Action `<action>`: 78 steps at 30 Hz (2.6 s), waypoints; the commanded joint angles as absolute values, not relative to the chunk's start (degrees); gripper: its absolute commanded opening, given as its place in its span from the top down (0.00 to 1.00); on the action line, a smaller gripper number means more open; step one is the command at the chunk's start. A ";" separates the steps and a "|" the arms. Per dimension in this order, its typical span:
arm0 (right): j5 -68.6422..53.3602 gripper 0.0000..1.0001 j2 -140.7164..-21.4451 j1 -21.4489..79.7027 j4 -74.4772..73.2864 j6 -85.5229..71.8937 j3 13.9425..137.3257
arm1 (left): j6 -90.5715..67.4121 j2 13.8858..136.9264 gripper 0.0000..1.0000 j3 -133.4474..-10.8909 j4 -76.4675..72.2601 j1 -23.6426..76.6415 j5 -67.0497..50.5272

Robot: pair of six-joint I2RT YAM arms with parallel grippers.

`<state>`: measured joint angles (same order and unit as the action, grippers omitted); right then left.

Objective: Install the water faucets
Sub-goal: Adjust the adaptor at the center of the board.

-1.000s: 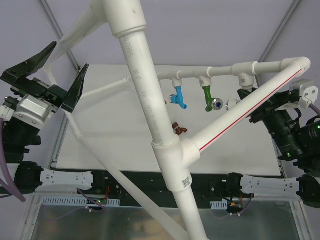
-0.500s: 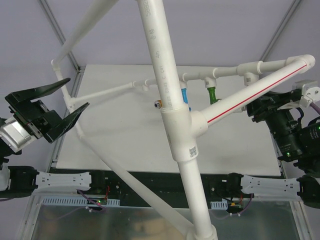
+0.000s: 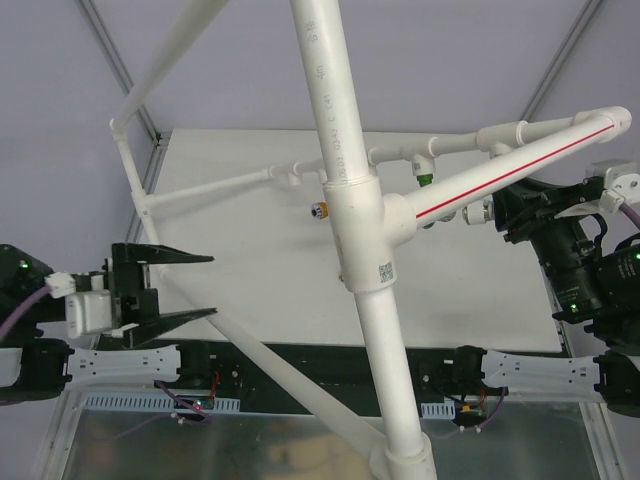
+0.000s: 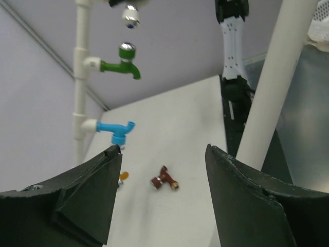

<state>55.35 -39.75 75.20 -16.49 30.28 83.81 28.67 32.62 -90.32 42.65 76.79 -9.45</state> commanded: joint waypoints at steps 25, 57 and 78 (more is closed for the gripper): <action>52.73 1.00 -37.09 75.32 -1.49 32.43 83.23 | 15.12 34.09 0.27 -81.75 45.44 76.29 -24.52; 49.84 0.72 -37.71 75.32 -7.56 29.36 87.54 | 14.06 42.80 1.00 -79.54 34.29 76.29 -4.58; 42.80 0.40 -30.50 75.32 -10.37 26.90 80.34 | 17.49 47.46 1.00 -87.28 16.70 76.29 6.77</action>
